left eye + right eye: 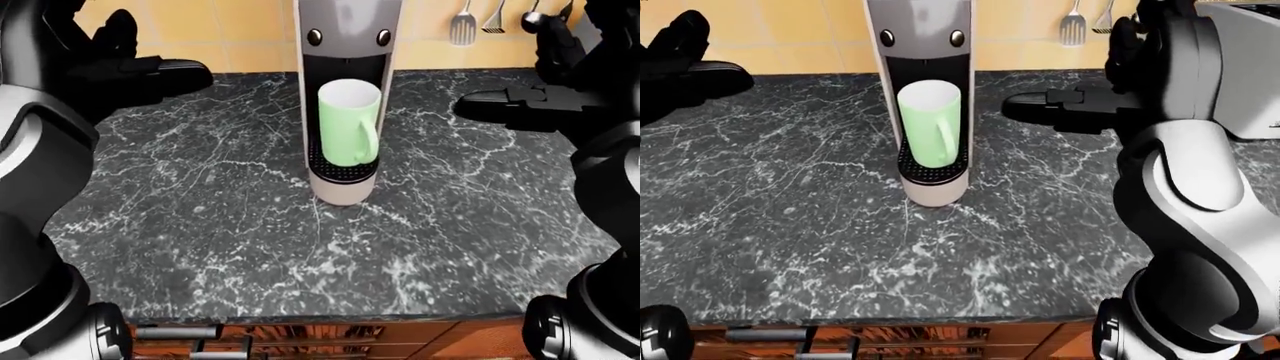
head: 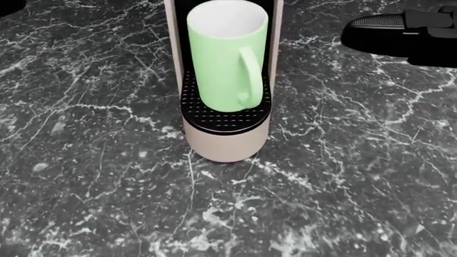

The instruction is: Press the button on the coffee machine to serve coffee.

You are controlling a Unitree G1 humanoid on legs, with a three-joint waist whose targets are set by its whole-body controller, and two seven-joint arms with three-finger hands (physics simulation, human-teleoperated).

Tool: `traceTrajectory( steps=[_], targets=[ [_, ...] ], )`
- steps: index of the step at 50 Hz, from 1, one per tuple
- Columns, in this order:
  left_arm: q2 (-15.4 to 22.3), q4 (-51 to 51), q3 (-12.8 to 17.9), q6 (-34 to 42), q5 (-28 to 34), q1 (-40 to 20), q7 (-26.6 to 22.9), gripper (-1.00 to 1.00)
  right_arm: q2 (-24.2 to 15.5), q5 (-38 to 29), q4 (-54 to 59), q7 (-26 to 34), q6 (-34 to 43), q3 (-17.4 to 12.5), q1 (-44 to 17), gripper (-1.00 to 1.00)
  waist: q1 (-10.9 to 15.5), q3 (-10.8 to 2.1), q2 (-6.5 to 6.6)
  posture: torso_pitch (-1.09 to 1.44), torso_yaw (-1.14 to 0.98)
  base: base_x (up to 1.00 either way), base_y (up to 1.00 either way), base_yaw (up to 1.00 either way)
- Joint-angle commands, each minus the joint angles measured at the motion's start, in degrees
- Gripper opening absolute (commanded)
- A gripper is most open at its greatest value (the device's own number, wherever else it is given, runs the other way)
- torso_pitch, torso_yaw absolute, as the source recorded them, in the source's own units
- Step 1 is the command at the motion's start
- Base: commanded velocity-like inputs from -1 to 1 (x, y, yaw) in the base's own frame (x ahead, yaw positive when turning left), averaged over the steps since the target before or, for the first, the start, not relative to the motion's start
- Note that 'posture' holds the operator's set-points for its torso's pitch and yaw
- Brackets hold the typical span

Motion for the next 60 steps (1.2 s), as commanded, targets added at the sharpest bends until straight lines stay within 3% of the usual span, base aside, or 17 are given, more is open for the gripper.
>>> traceTrajectory(
  steps=[1,17,36,44,60],
  targets=[
    [0.8,-0.7,0.9,-2.1,0.6,-1.3,-0.3,1.00,-0.6,-0.2,-0.8,0.2,-1.7,-0.6,-1.6,1.00,0.1,-1.37,-0.16,0.00,0.00,0.00,0.00,0.00],
    [0.6,-0.3,1.3,-2.4,-0.6,-1.5,0.7,1.00,-0.6,0.7,-1.0,-0.4,-1.2,-1.0,-2.1,1.00,0.1,-1.88,-0.65,0.00,0.00,0.00,0.00,0.00],
    [1.3,0.0,1.3,-3.2,-2.4,-1.5,2.2,1.00,-0.8,1.1,-0.9,-0.9,-1.7,-0.5,-1.8,1.00,0.0,-4.42,-0.44,-0.09,0.00,0.00,0.00,0.00],
    [1.4,0.1,0.9,-3.5,-2.5,-1.4,2.3,1.00,-0.9,1.1,-0.7,-0.8,-1.9,-0.5,-1.9,1.00,0.1,-6.05,-0.40,-0.14,0.00,0.00,0.00,0.00],
    [1.4,0.1,1.1,-3.2,-2.7,-1.6,2.4,1.00,-0.9,1.5,-0.7,-1.1,-1.8,-0.7,-2.0,1.00,0.2,-10.82,-0.41,-0.27,0.00,0.00,0.00,0.00]
  ],
)
